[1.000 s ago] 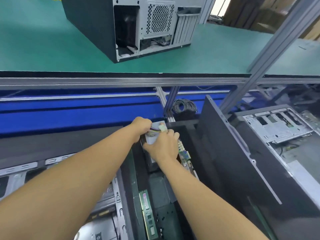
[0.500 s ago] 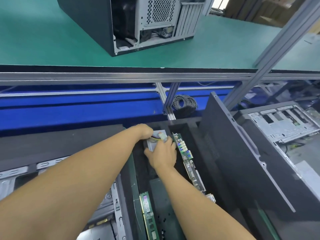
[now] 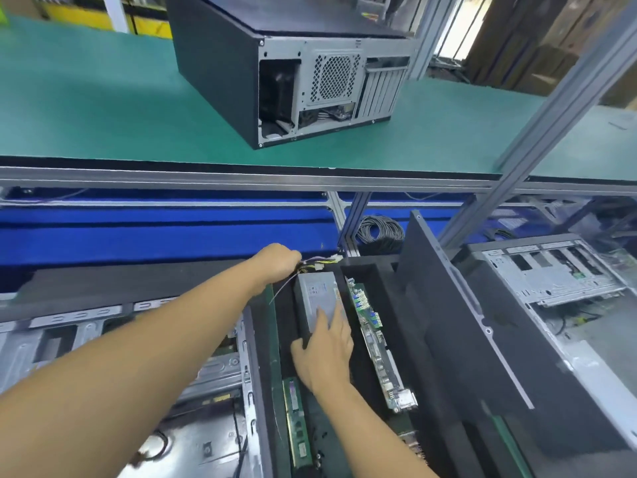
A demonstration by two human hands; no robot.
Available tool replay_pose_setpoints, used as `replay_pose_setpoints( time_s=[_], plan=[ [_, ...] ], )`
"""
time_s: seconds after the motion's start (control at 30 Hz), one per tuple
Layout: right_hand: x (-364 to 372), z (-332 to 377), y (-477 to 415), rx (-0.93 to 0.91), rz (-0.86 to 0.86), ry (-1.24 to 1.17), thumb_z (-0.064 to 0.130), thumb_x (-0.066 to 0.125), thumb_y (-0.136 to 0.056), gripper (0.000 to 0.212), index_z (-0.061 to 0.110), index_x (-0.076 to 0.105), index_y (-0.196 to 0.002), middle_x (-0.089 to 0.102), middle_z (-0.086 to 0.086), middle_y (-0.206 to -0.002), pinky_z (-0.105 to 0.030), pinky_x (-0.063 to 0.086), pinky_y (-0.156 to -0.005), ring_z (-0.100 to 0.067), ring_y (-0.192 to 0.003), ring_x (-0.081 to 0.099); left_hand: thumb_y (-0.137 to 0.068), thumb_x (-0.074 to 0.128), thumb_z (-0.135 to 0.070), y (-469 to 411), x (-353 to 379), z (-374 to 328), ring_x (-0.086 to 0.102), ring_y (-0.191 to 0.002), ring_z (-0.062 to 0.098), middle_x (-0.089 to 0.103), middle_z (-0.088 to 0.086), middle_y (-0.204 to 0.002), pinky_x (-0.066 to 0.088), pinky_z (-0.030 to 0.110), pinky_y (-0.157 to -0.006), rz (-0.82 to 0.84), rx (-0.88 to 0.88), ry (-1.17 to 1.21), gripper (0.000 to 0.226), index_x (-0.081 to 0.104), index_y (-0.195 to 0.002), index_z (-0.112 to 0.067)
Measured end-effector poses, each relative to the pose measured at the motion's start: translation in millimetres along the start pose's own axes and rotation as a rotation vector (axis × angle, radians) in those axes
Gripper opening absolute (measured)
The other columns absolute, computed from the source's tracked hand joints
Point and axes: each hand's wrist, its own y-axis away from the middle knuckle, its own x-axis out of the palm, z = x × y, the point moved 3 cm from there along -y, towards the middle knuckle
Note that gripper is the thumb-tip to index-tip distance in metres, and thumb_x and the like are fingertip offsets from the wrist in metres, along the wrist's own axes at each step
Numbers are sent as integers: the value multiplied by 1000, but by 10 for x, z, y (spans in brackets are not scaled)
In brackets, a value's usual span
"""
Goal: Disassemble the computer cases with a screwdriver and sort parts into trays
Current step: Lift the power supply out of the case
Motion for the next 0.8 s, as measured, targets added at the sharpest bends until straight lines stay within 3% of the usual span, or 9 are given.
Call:
replay_pose_setpoints(
  time_s=[0.1, 0.17, 0.27, 0.33, 0.4, 0.47, 0.57, 0.67, 0.8],
  plan=[
    [-130, -25, 299, -35, 64, -44, 35, 52, -94, 60, 19, 34, -149, 16, -7, -163, -38, 21, -118, -27, -144, 20, -95, 48, -18, 468, -78, 28, 40, -84, 20, 49, 1, -94, 30, 32, -77, -33, 105, 28, 9, 50, -87, -16],
    [-249, -39, 524, -109, 123, -85, 32, 52, -94, 49, 20, 45, -141, 35, -2, -153, -37, 28, -114, -24, -137, 32, -97, 52, -25, 918, -148, 40, 62, -83, 22, 69, -6, -92, 44, 31, -77, -90, 154, 137, 21, 63, -86, -11],
    [-437, -22, 782, -178, 169, -284, 21, 53, -94, 29, 21, 63, -122, 61, 2, -126, -34, 43, -101, -19, -117, 55, -99, 49, -23, 1549, -205, 133, 75, -72, 19, 77, -3, -82, 50, 27, -56, -127, 182, 263, 23, 69, -95, -16],
    [-571, 46, 902, -208, 132, -416, 16, 52, -94, 23, 23, 69, -108, 68, 8, -101, -25, 47, -82, -12, -93, 62, -98, 46, -21, 1864, -249, 300, 70, -54, 21, 75, 1, -73, 38, 21, -39, -209, 195, 263, 23, 67, -92, -15],
    [-669, 191, 1011, -271, 96, -463, 15, 53, -93, 20, 26, 69, -98, 68, 13, -87, -18, 44, -65, -5, -76, 61, -98, 47, -23, 2116, -294, 536, 64, -47, 20, 74, 1, -70, 31, 17, -35, -284, 185, 227, 23, 67, -89, -17],
    [-684, 381, 1136, -369, 91, -456, 14, 53, -93, 18, 25, 68, -96, 67, 12, -88, -10, 41, -62, -8, -78, 60, -97, 50, -25, 2319, -316, 819, 64, -49, 18, 74, -2, -72, 32, 16, -35, -325, 148, 195, 21, 68, -87, -21],
    [-657, 605, 1373, -550, 13, -383, 8, 53, -92, 19, 15, 69, -99, 63, 1, -103, -24, 44, -83, -15, -98, 55, -97, 52, -21, 2515, -386, 1258, 65, -57, 11, 74, -9, -74, 38, 17, -40, -381, 61, 125, 18, 67, -88, -25],
    [-586, 797, 1641, -692, -10, -299, 6, 52, -91, 20, 15, 69, -96, 60, 3, -101, -26, 40, -85, -15, -98, 50, -96, 53, -19, 2697, -445, 1686, 68, -69, 7, 75, -10, -76, 49, 20, -56, -354, 6, 17, 17, 67, -90, -26],
    [-191, 1064, 1846, -707, 390, 66, 15, 49, -93, 24, 21, 67, -107, 65, -3, -110, -32, 48, -80, -25, -98, 60, -93, 55, -24, 2804, -460, 2206, 66, -88, 9, 72, -12, -95, 52, 29, -82, -244, -103, -259, 13, 66, -91, -31]
  ],
)
